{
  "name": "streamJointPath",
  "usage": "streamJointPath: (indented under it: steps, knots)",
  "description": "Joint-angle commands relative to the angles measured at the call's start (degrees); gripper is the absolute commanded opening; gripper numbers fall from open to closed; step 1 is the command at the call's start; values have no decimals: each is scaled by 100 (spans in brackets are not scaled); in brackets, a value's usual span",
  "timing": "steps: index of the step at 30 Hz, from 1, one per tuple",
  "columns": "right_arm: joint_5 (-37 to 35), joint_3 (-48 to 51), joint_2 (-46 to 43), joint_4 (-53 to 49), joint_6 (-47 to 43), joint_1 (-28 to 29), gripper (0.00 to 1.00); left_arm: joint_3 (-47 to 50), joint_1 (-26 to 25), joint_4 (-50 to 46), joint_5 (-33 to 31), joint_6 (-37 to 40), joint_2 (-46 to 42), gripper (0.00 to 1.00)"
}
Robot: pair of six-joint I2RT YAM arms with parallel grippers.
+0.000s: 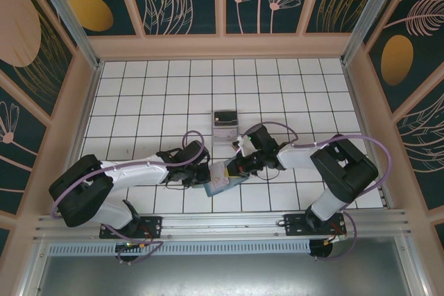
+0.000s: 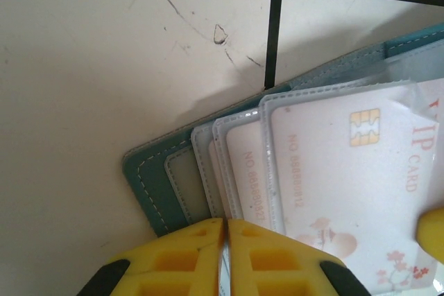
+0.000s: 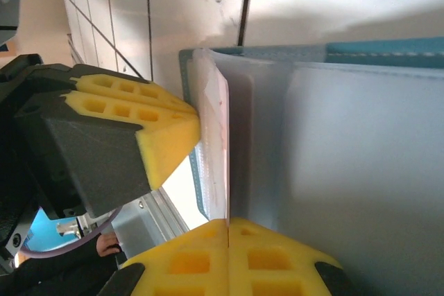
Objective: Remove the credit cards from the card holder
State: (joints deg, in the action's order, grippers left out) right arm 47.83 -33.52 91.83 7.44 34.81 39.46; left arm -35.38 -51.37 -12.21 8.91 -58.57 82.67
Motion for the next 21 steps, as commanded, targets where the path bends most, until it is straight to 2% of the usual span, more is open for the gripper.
streamJointPath:
  steps: [1,6,10,15,21]
  knots:
    - [-163,100,-168,-336,-204,-104,3,67,42,-427,-168,91,153,12]
    - [-99,52,-137,-353,-264,-105,3,-225,32,-660,-266,45,-151,14]
    - [-46,12,-69,-309,-247,-93,2,-432,32,-447,-144,-53,-400,16]
    - [-55,12,-111,-330,-238,-82,3,-580,33,-281,121,19,-73,19]
    - [-61,12,-130,-313,-203,-79,2,-740,39,-521,-11,143,270,21]
